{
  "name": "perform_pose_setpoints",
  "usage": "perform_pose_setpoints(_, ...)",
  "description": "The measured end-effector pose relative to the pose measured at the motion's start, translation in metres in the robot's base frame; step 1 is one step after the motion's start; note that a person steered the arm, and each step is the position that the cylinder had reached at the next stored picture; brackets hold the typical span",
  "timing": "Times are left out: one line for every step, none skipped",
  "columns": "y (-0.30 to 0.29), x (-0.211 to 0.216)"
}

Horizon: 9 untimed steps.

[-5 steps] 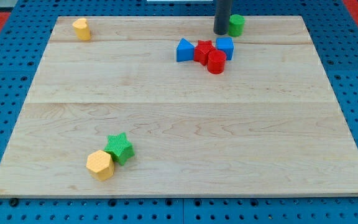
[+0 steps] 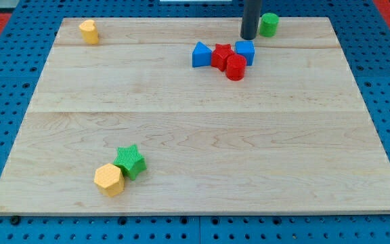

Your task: Move blue triangle to the top right of the board

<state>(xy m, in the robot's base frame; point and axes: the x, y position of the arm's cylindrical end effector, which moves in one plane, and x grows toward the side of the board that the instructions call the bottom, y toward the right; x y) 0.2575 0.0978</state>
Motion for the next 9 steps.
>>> perform_pose_setpoints(-0.042, 0.025)
perform_pose_setpoints(-0.092, 0.049)
perform_pose_setpoints(-0.118, 0.045)
perform_pose_setpoints(-0.131, 0.044)
perform_pose_setpoints(-0.138, 0.044)
perform_pose_setpoints(-0.145, 0.044)
perform_pose_setpoints(-0.150, 0.044)
perform_pose_setpoints(-0.152, 0.044)
perform_pose_setpoints(-0.152, 0.044)
